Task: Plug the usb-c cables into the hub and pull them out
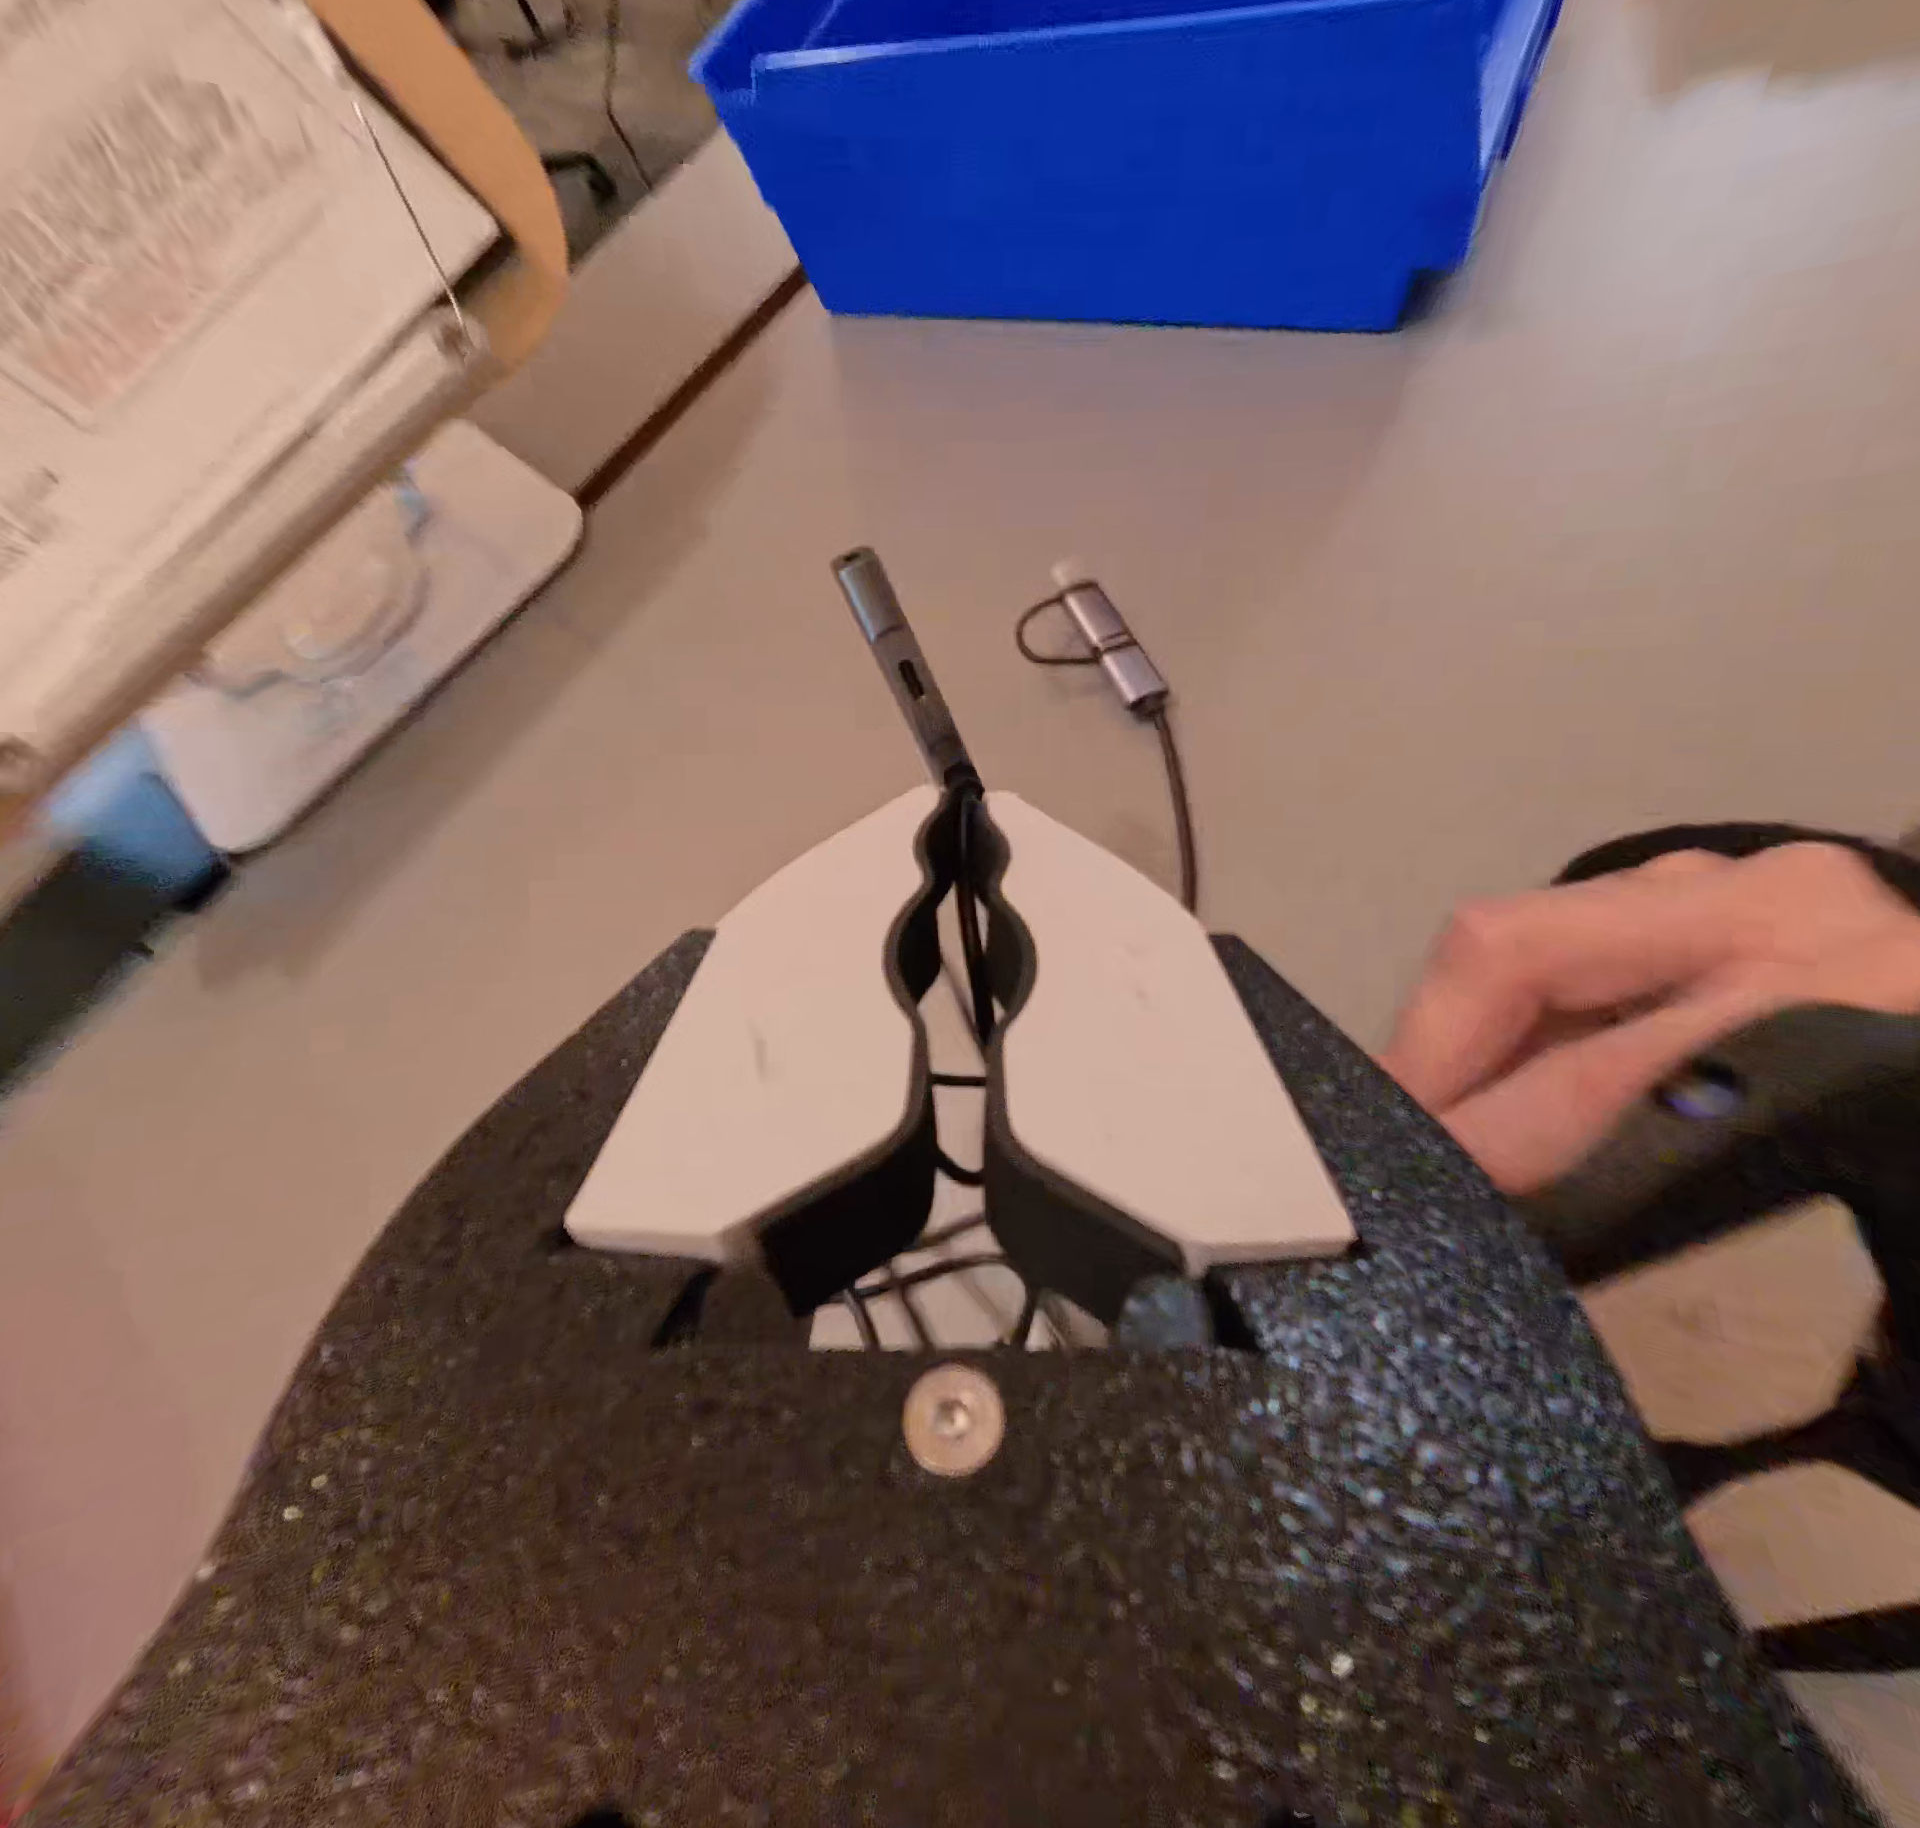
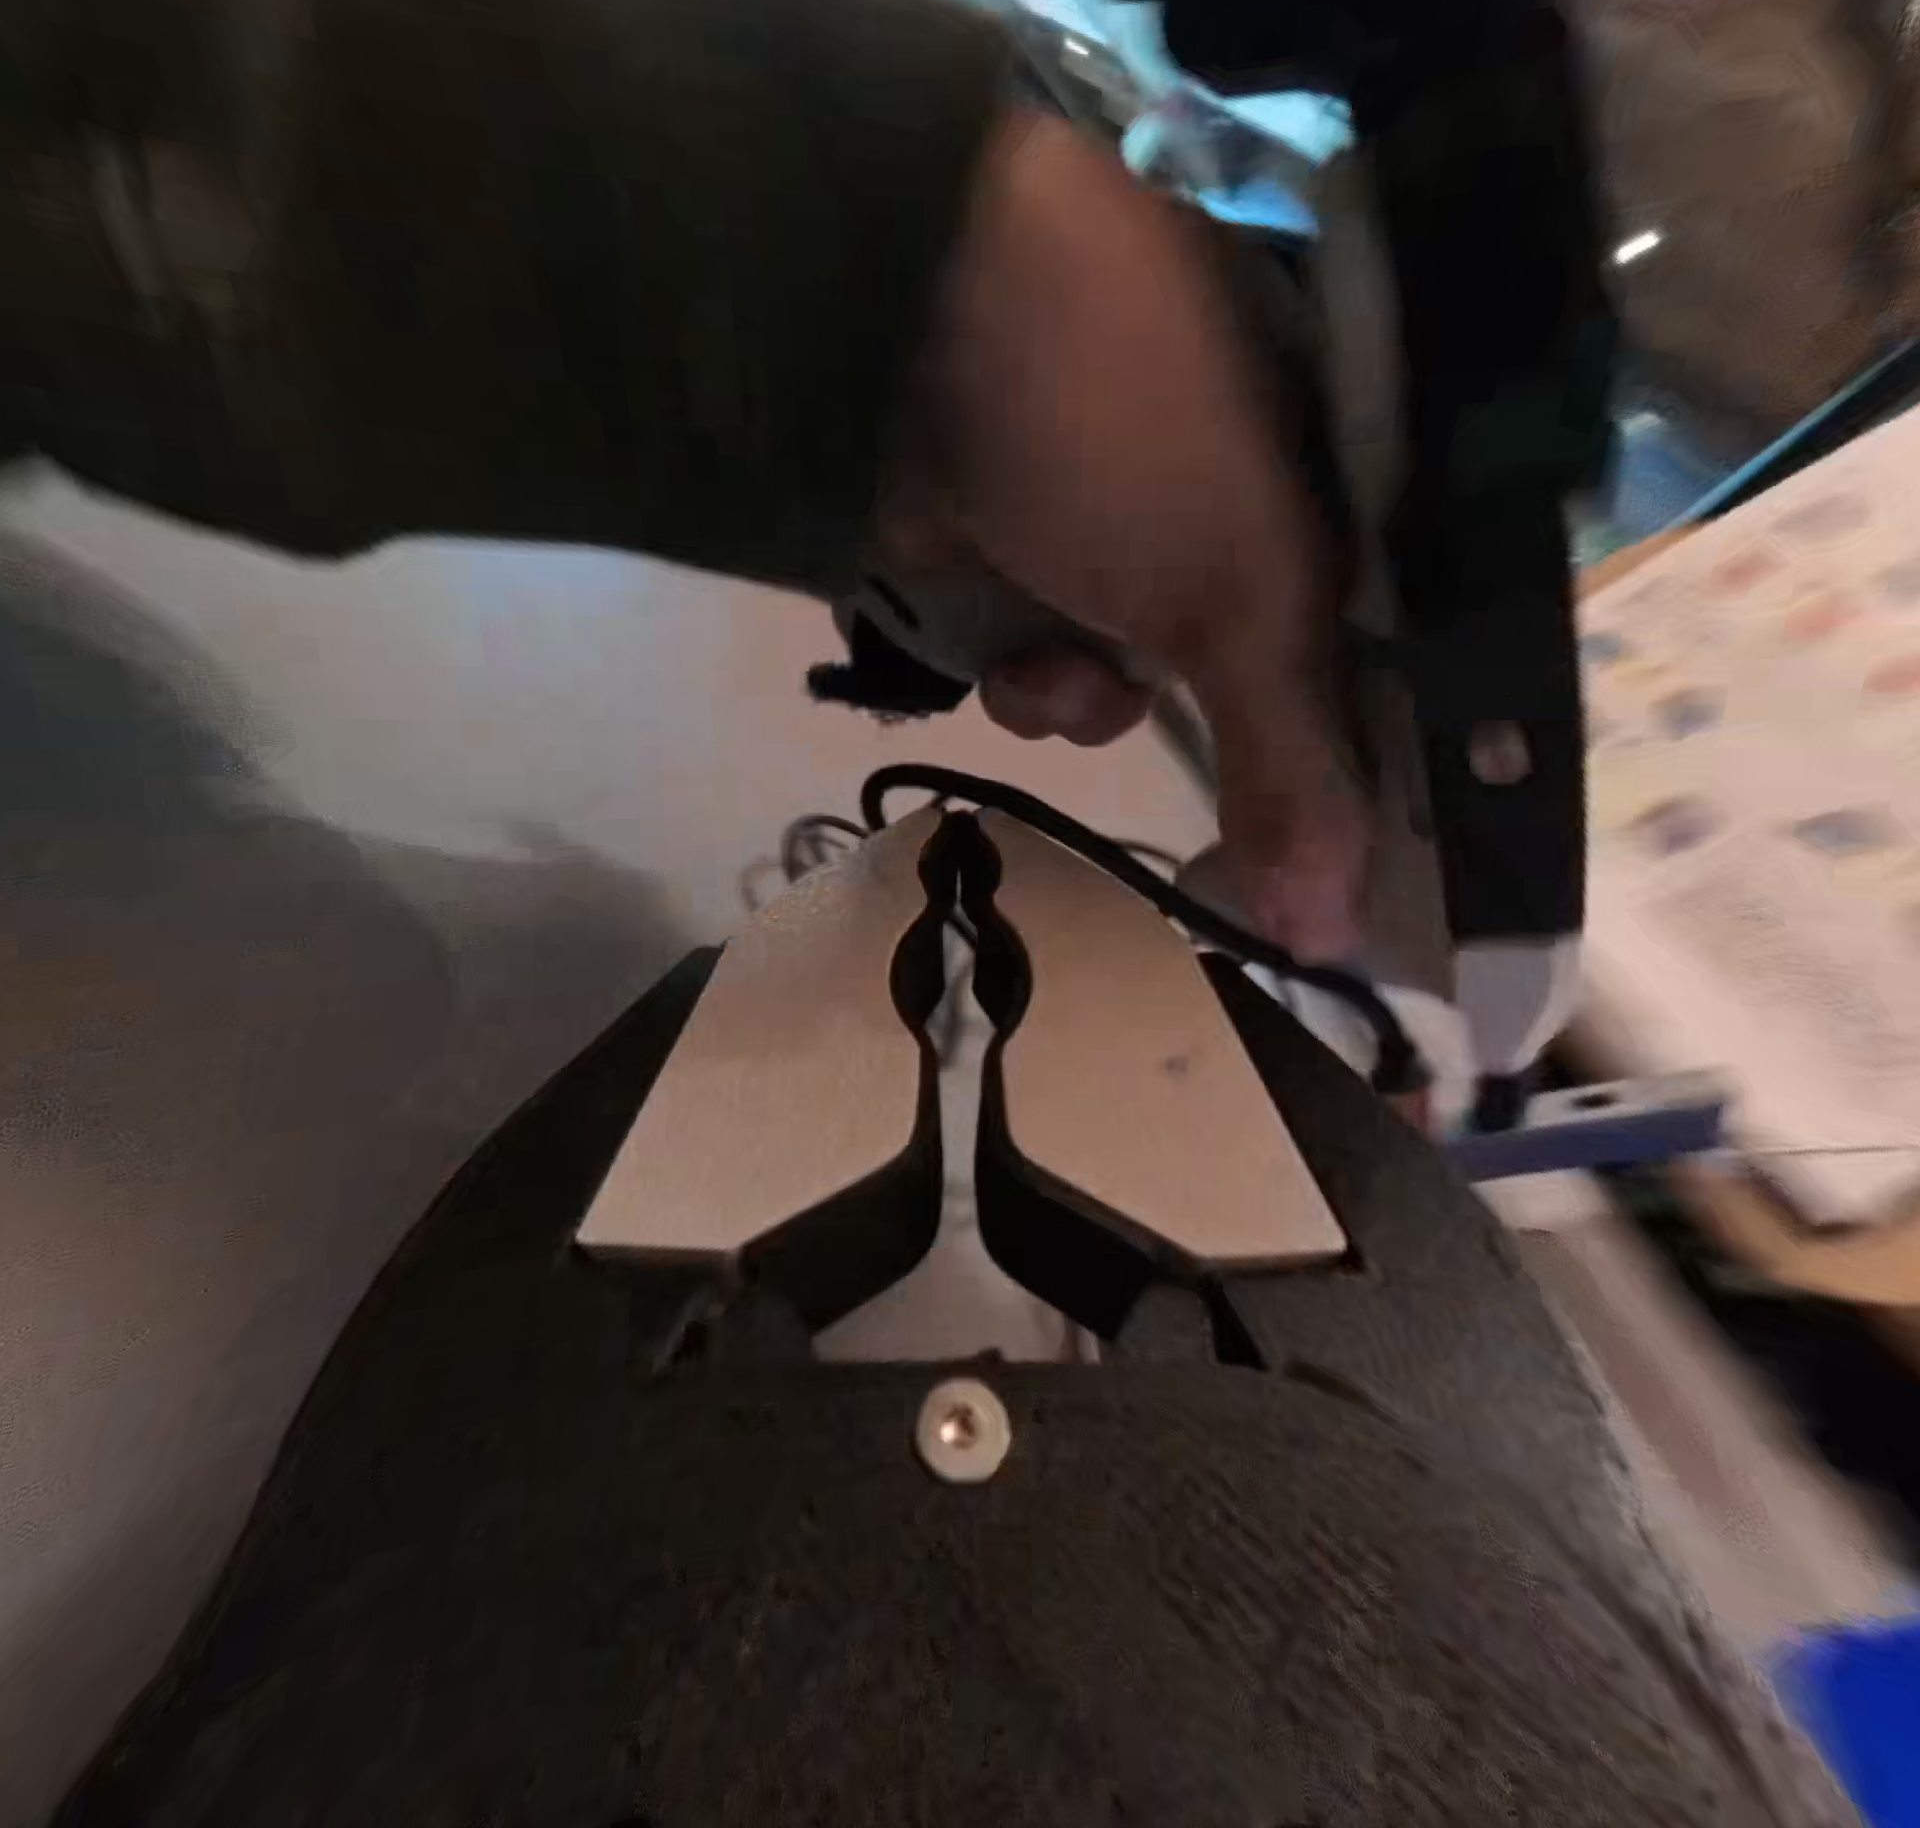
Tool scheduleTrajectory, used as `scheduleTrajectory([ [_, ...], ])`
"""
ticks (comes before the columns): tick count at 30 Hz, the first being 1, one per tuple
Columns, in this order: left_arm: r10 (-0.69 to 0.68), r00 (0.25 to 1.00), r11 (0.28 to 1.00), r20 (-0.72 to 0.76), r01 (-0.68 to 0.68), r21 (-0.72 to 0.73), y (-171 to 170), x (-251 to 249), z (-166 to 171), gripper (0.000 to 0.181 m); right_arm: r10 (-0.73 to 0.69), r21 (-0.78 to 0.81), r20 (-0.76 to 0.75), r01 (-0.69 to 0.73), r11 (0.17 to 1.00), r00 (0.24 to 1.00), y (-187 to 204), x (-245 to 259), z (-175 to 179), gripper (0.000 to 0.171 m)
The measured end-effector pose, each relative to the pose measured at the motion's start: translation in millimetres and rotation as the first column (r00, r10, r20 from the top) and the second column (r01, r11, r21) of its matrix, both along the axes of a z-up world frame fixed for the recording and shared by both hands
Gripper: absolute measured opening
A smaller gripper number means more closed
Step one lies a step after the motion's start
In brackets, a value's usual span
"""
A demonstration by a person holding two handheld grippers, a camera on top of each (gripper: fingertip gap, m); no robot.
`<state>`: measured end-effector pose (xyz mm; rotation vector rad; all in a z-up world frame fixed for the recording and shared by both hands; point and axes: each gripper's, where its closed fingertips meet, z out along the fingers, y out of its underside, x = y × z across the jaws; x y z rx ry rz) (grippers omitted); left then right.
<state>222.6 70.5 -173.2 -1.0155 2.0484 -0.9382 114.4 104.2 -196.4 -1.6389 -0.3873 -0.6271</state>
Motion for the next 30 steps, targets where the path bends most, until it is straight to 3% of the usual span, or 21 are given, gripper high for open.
scheduleTrajectory([
  [1, -0.001, 1.000, 1.000, 0.023, 0.001, 0.010, 0.4, 0.3, 3.2, 0.002, -0.033, -0.002, 0.112, 0.033, 0.999, 0.993, 0.2, 0.9, 1.6, 0.000],
  [2, 0.020, 1.000, 1.000, 0.021, -0.020, -0.019, 4.7, 0.6, 4.7, 0.002, 0.001, 0.033, 0.062, -0.003, 0.999, 0.998, -3.8, 0.9, 6.5, 0.000],
  [4, 0.039, 0.999, 0.997, 0.021, -0.038, -0.063, 17.7, 1.3, 3.0, 0.002, 0.064, 0.159, -0.153, -0.039, 0.986, 0.986, -19.1, 16.6, 21.3, 0.000],
  [9, 0.005, 0.993, 0.982, 0.116, 0.017, -0.186, 27.2, -4.4, 16.5, 0.002, -0.004, 0.389, -0.455, 0.202, 0.899, 0.890, -59.3, 90.9, 48.9, 0.022],
  [14, 0.106, 0.989, 0.909, 0.102, -0.055, -0.413, 31.1, -2.6, 29.4, 0.002, -0.116, 0.346, -0.517, 0.331, 0.878, 0.848, -59.5, 110.6, 43.7, 0.056],
  [16, 0.131, 0.990, 0.821, 0.055, -0.077, -0.565, 25.5, -2.1, 36.7, 0.002, -0.144, 0.313, -0.483, 0.324, 0.893, 0.863, -53.1, 107.0, 40.3, 0.062],
  [19, 0.077, 0.997, 0.623, -0.015, -0.060, -0.780, 13.8, -4.6, 47.9, 0.002, -0.164, 0.309, -0.460, 0.330, 0.892, 0.873, -51.9, 105.5, 40.0, 0.064],
  [25, -0.053, 0.993, 0.240, -0.103, -0.088, -0.967, 7.8, -10.7, 55.9, 0.002, -0.132, 0.354, -0.491, 0.336, 0.873, 0.861, -58.2, 109.1, 44.4, 0.052],
  [28, -0.085, 0.991, 0.150, -0.104, -0.090, -0.985, 3.7, -13.6, 60.0, 0.002, -0.114, 0.349, -0.471, 0.303, 0.887, 0.875, -54.9, 104.1, 43.9, 0.039],
  [30, -0.072, 0.992, 0.171, -0.102, -0.088, -0.981, 2.2, -12.8, 58.8, 0.002, -0.104, 0.358, -0.459, 0.291, 0.888, 0.882, -55.2, 101.5, 44.9, 0.027],
])
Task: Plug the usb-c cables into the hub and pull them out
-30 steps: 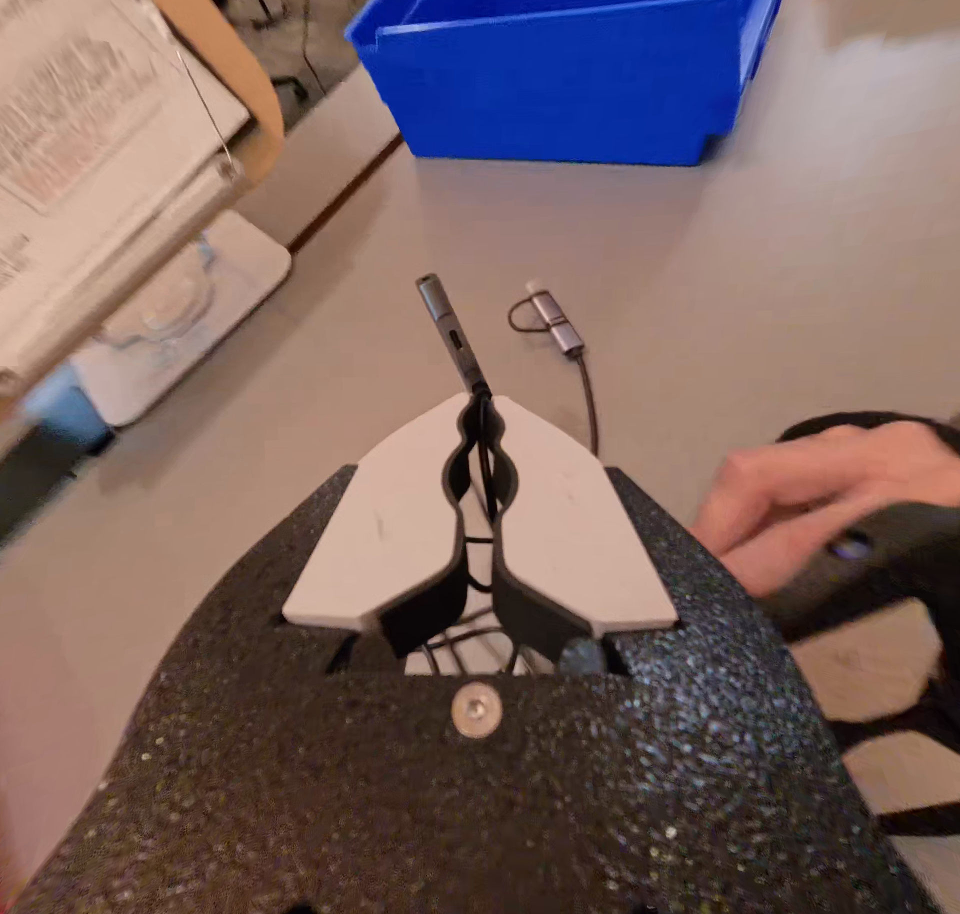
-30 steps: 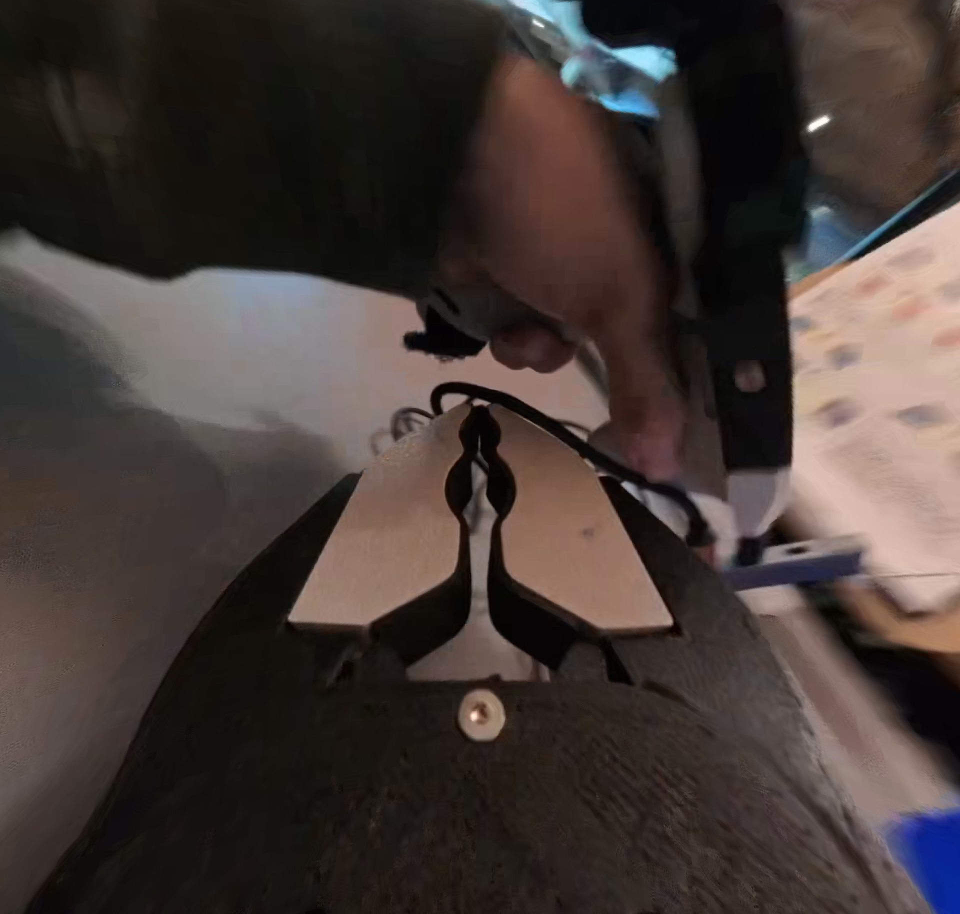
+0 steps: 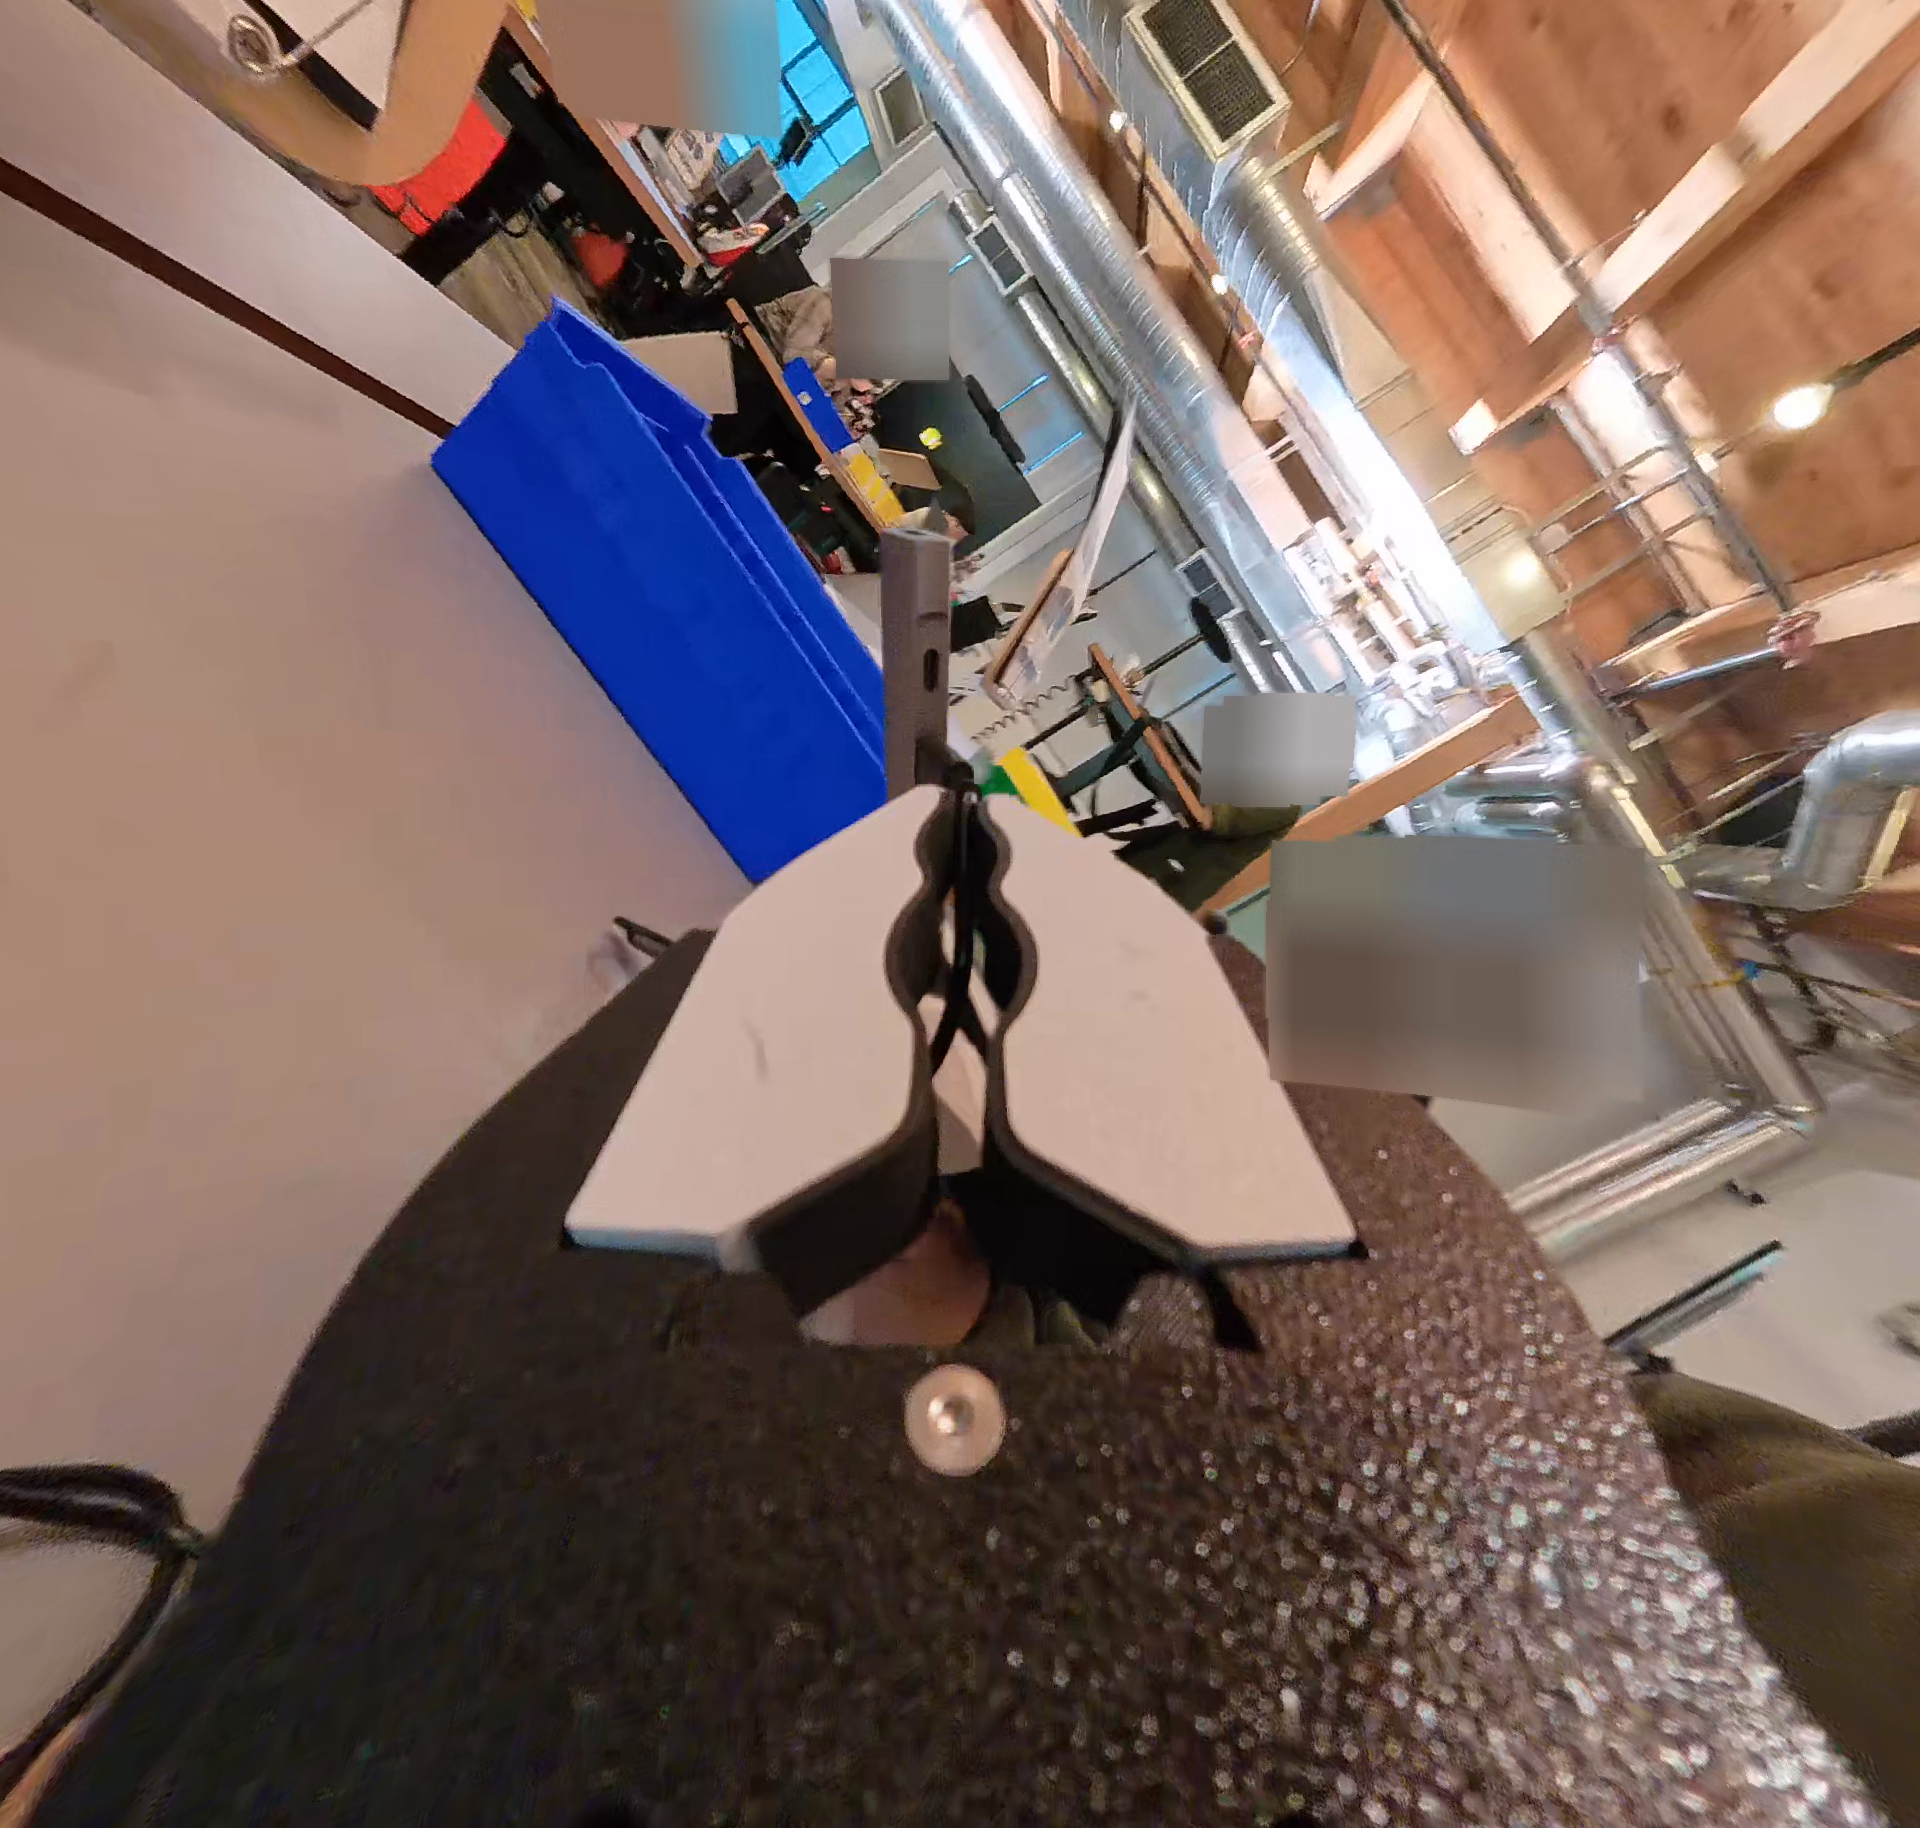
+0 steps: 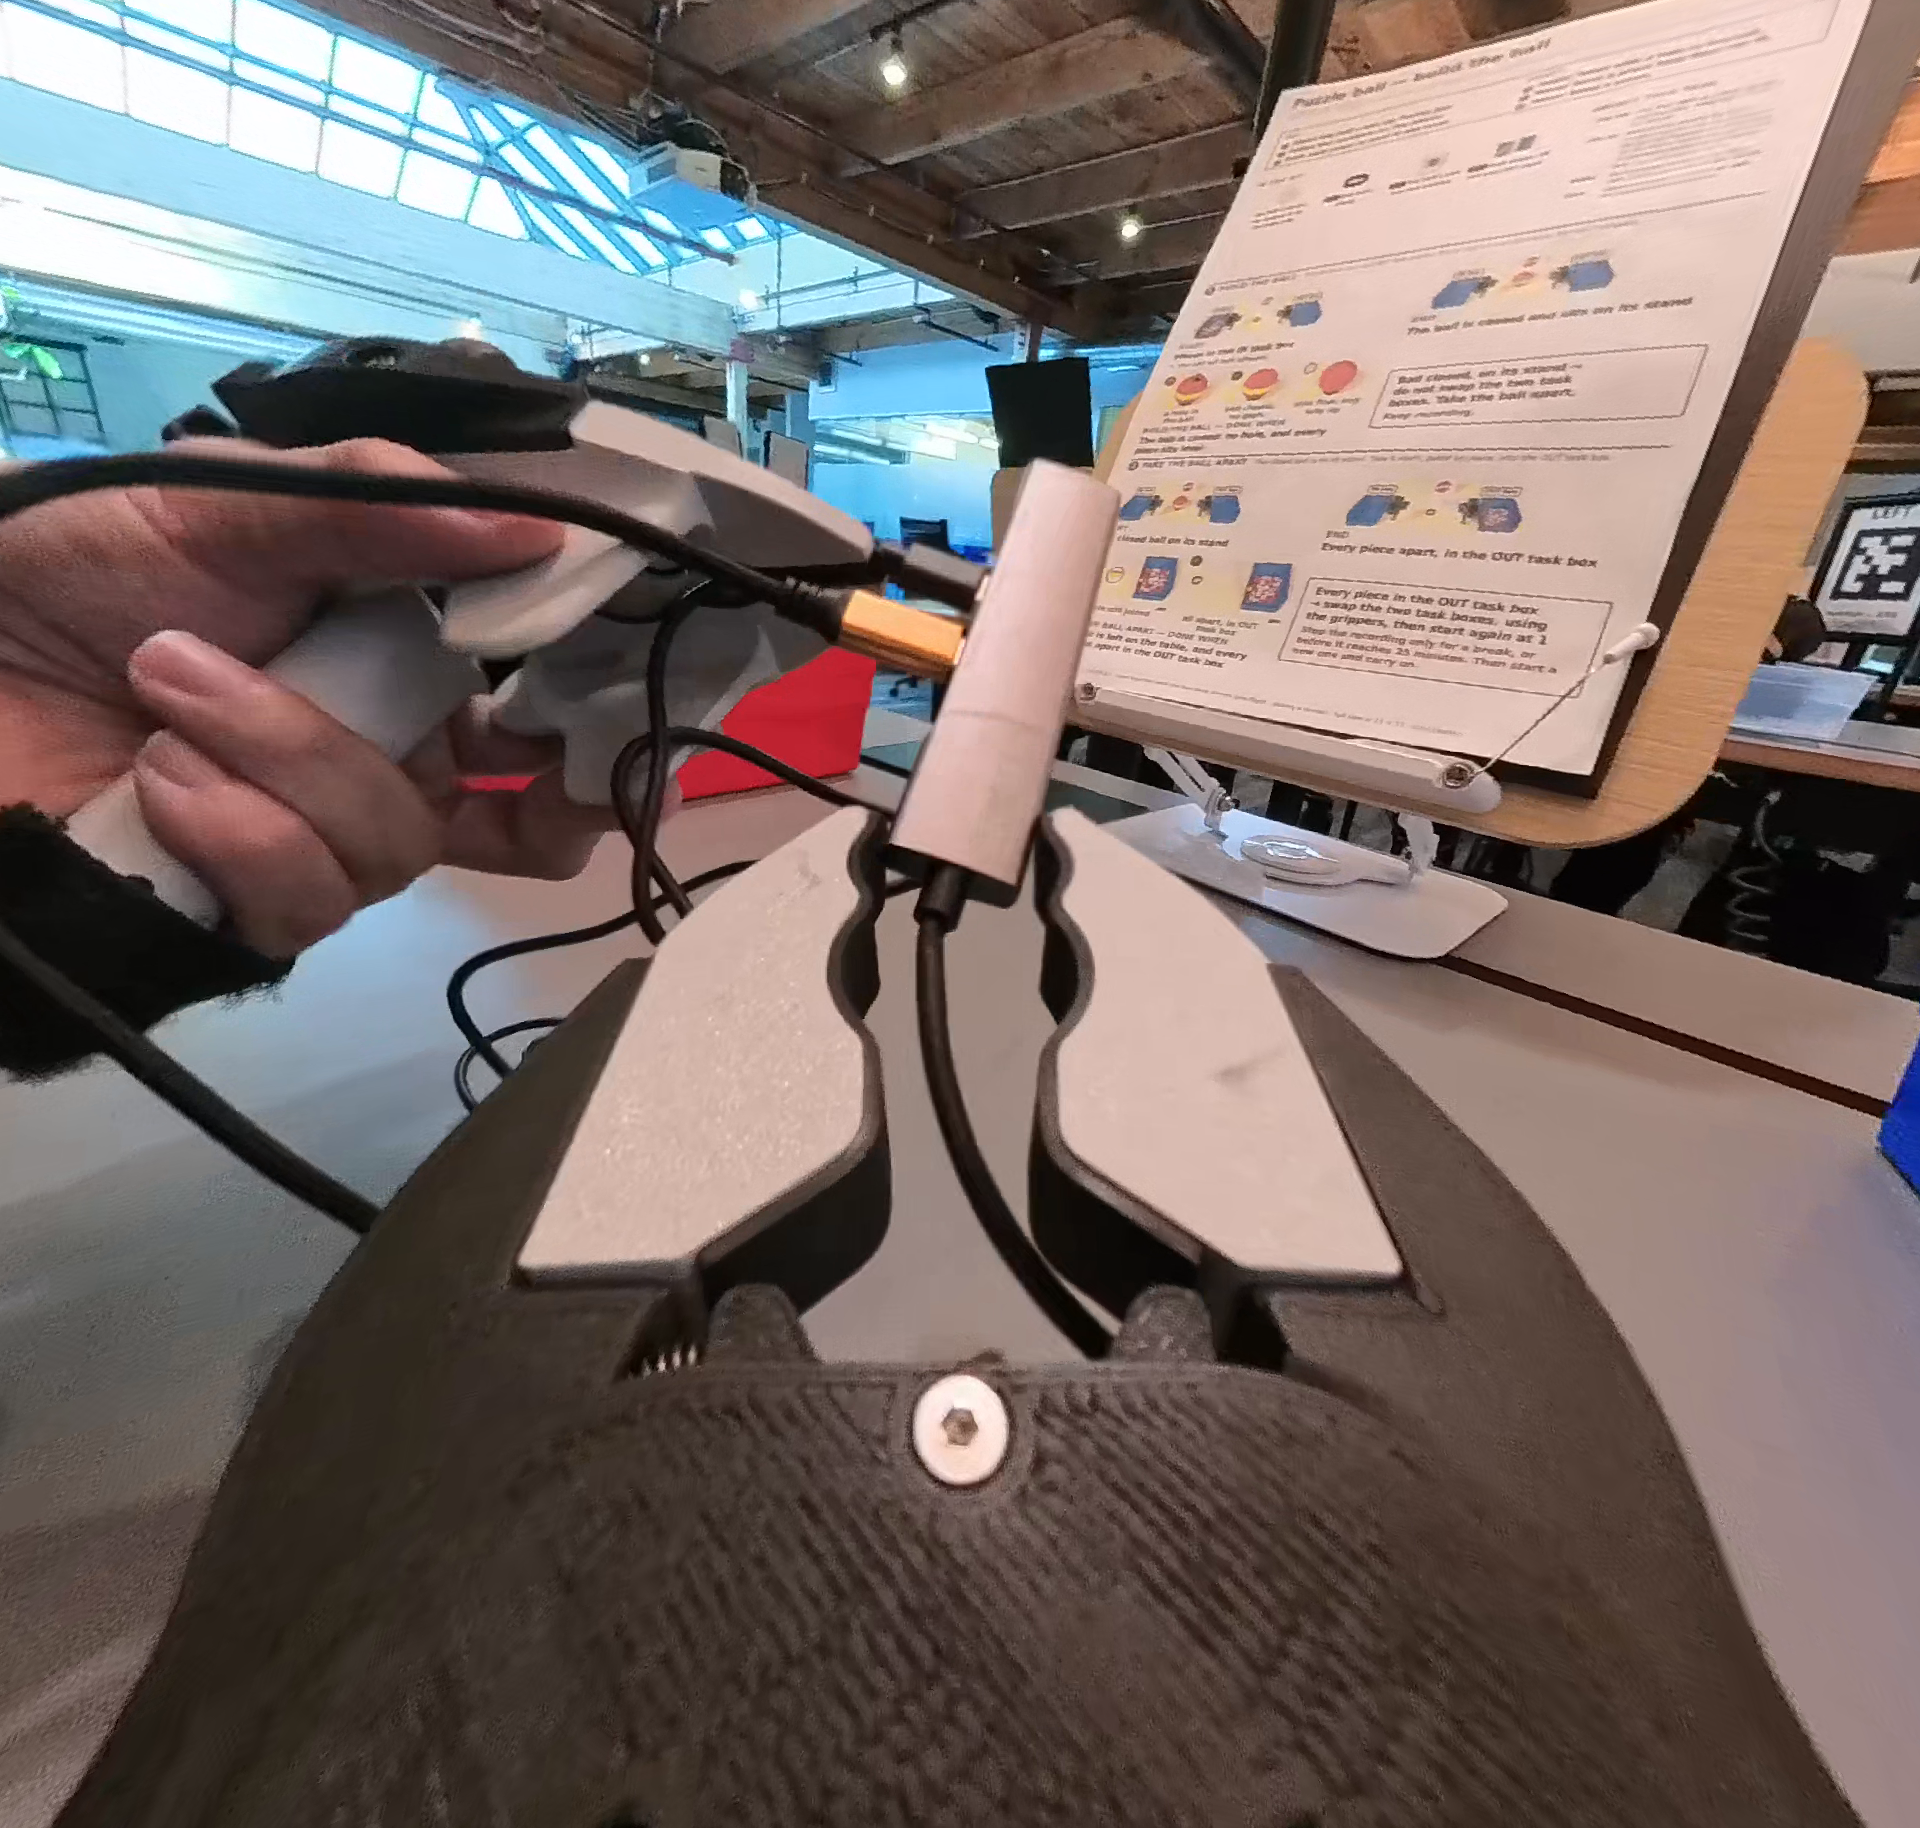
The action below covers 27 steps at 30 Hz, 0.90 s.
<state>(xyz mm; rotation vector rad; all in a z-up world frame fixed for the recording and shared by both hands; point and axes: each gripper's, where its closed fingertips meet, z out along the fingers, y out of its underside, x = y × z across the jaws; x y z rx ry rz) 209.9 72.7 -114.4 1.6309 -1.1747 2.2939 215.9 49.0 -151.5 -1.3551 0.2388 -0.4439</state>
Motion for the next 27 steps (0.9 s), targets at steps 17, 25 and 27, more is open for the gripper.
scheduleTrajectory([
  [17, -0.027, 0.999, 0.993, -0.019, 0.025, -0.113, -11.8, -2.2, -10.5, 0.002, 0.069, 0.119, -0.121, -0.054, 0.991, 0.990, -9.3, 7.4, 4.9, 0.025],
  [25, 0.076, 0.992, 0.857, 0.099, -0.116, 0.502, 22.4, -9.5, -36.0, 0.047, 0.061, 0.032, -0.062, -0.059, 0.998, 0.996, -6.5, 4.2, 5.1, 0.025],
  [27, 0.122, 0.982, 0.741, 0.147, -0.188, 0.645, 45.2, -15.6, -41.1, 0.069, 0.040, 0.012, -0.032, -0.039, 0.999, 0.999, -9.9, 6.0, 7.9, 0.025],
])
